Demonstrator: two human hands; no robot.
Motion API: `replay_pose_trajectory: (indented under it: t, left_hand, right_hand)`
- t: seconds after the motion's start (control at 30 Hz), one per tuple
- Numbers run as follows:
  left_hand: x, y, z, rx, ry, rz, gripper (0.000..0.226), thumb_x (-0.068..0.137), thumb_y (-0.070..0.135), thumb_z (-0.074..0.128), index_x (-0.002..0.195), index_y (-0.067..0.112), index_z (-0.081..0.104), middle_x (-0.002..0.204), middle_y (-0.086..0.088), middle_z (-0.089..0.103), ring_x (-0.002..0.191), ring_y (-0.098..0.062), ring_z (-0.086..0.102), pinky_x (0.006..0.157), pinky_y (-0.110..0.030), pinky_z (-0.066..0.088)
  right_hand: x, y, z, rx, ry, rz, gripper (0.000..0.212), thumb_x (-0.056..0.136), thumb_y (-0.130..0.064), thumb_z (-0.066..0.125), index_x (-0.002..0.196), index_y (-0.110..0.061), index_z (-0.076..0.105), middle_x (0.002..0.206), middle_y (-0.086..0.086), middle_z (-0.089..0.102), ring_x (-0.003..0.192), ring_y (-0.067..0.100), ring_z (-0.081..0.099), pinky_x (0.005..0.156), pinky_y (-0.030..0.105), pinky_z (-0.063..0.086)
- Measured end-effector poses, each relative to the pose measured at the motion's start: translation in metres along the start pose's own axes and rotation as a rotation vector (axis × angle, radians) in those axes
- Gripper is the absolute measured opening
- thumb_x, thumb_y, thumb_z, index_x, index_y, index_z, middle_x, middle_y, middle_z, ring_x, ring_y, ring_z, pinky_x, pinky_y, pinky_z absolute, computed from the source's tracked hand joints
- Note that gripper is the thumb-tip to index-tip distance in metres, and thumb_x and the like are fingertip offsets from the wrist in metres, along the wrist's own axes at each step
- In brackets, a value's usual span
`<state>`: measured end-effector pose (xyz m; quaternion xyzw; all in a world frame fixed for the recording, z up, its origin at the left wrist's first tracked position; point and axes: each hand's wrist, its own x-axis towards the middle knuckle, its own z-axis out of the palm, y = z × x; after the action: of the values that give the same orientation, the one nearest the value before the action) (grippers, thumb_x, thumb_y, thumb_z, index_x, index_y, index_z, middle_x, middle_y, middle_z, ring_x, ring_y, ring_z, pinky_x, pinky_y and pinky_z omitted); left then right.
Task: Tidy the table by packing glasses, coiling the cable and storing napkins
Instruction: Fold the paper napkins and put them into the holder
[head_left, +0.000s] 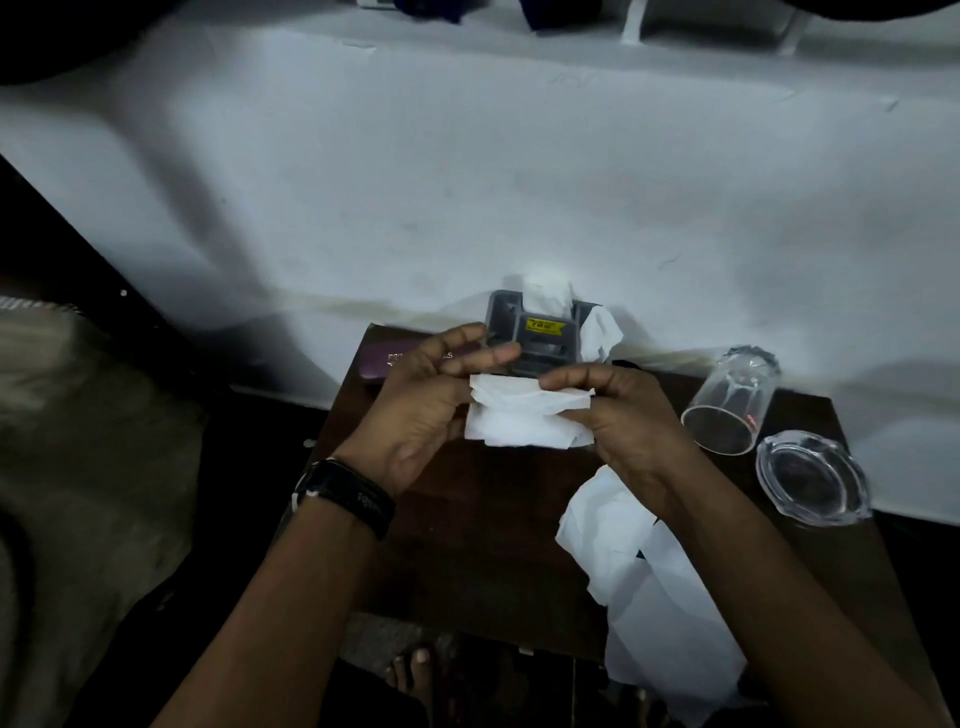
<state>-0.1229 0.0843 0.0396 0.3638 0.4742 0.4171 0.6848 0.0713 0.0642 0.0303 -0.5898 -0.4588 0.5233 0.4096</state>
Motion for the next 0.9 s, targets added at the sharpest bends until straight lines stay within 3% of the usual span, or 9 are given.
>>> replay_pose_trajectory:
  t: [0.1, 0.2, 0.3, 0.43, 0.53, 0.6, 0.67, 0.77, 0.9]
  left_hand:
    - [0.002, 0.001, 0.007, -0.116, 0.036, -0.103, 0.023, 0.106, 0.016, 0.047, 0.123, 0.022, 0.061, 0.123, -0.007, 0.075, 0.104, -0.023, 0.074, 0.070, -0.039, 0.064]
    - [0.002, 0.000, 0.012, -0.044, -0.038, -0.220, 0.046, 0.101, 0.057, 0.047, 0.119, 0.021, 0.069, 0.119, -0.006, 0.076, 0.101, -0.026, 0.076, 0.068, -0.040, 0.063]
    - [0.002, -0.005, 0.018, 0.061, -0.044, -0.171, 0.037, 0.091, 0.034, 0.074, 0.123, 0.017, 0.067, 0.125, -0.007, 0.073, 0.097, -0.021, 0.077, 0.066, -0.034, 0.062]
    - [0.005, -0.008, 0.019, 0.016, 0.051, -0.089, 0.036, 0.086, 0.004, 0.077, 0.119, 0.014, 0.066, 0.113, -0.005, 0.072, 0.088, -0.018, 0.077, 0.060, -0.027, 0.062]
    - [0.006, -0.006, 0.021, -0.019, 0.111, -0.025, 0.032, 0.089, -0.001, 0.072, 0.118, 0.012, 0.066, 0.114, -0.007, 0.067, 0.098, -0.024, 0.072, 0.059, -0.028, 0.063]
    - [0.006, -0.006, 0.021, -0.018, 0.102, -0.015, 0.035, 0.089, -0.003, 0.072, 0.121, 0.011, 0.064, 0.115, -0.009, 0.067, 0.099, -0.025, 0.071, 0.061, -0.029, 0.064]
    - [0.005, -0.007, 0.022, -0.014, 0.081, -0.021, 0.040, 0.088, -0.003, 0.073, 0.125, 0.009, 0.063, 0.114, -0.010, 0.070, 0.095, -0.024, 0.073, 0.064, -0.031, 0.065]
    - [0.008, -0.008, 0.018, -0.043, 0.095, -0.027, 0.039, 0.087, -0.005, 0.074, 0.122, 0.009, 0.062, 0.109, -0.011, 0.070, 0.088, -0.021, 0.073, 0.060, -0.028, 0.063]
    - [0.014, -0.011, 0.008, -0.010, 0.262, 0.047, 0.043, 0.090, -0.004, 0.072, 0.126, 0.011, 0.056, 0.100, -0.010, 0.067, 0.083, -0.018, 0.073, 0.064, -0.026, 0.062]
  right_hand:
    - [0.000, 0.002, -0.005, -0.095, 0.063, -0.090, 0.061, 0.080, 0.019, 0.058, 0.071, -0.038, 0.081, 0.091, -0.015, 0.079, 0.096, 0.012, 0.073, 0.079, 0.030, 0.062]
    - [-0.001, 0.005, -0.008, -0.120, 0.076, -0.156, 0.063, 0.076, 0.022, 0.051, 0.075, -0.034, 0.080, 0.097, -0.013, 0.079, 0.099, 0.015, 0.073, 0.081, 0.038, 0.064]
    - [-0.002, 0.005, -0.011, -0.086, 0.074, -0.172, 0.063, 0.074, 0.025, 0.047, 0.075, -0.030, 0.079, 0.094, -0.007, 0.079, 0.095, 0.019, 0.075, 0.070, 0.035, 0.065]
    - [-0.001, -0.002, -0.010, 0.144, 0.065, -0.062, 0.064, 0.081, 0.023, 0.042, 0.091, -0.030, 0.076, 0.101, 0.002, 0.078, 0.099, 0.026, 0.075, 0.064, 0.034, 0.063]
    - [0.002, -0.011, -0.009, 0.423, 0.053, 0.090, 0.022, 0.104, -0.013, 0.051, 0.106, -0.024, 0.070, 0.093, 0.002, 0.081, 0.088, 0.025, 0.079, 0.064, 0.036, 0.063]
    - [0.001, -0.011, -0.009, 0.388, 0.051, 0.114, 0.017, 0.100, -0.032, 0.064, 0.109, -0.019, 0.071, 0.096, 0.004, 0.081, 0.088, 0.020, 0.079, 0.066, 0.034, 0.063]
    - [-0.001, -0.008, -0.007, 0.208, 0.080, 0.064, 0.028, 0.088, -0.022, 0.079, 0.115, -0.018, 0.070, 0.100, 0.003, 0.079, 0.090, 0.016, 0.078, 0.068, 0.031, 0.063]
    - [-0.002, -0.010, -0.006, 0.097, 0.159, -0.007, 0.037, 0.083, -0.007, 0.083, 0.114, -0.022, 0.070, 0.097, 0.002, 0.077, 0.088, 0.011, 0.077, 0.062, 0.023, 0.060]
    - [0.007, -0.027, -0.012, -0.093, 0.286, -0.117, 0.042, 0.080, -0.010, 0.085, 0.116, -0.024, 0.069, 0.097, 0.003, 0.078, 0.079, 0.009, 0.076, 0.064, 0.026, 0.063]
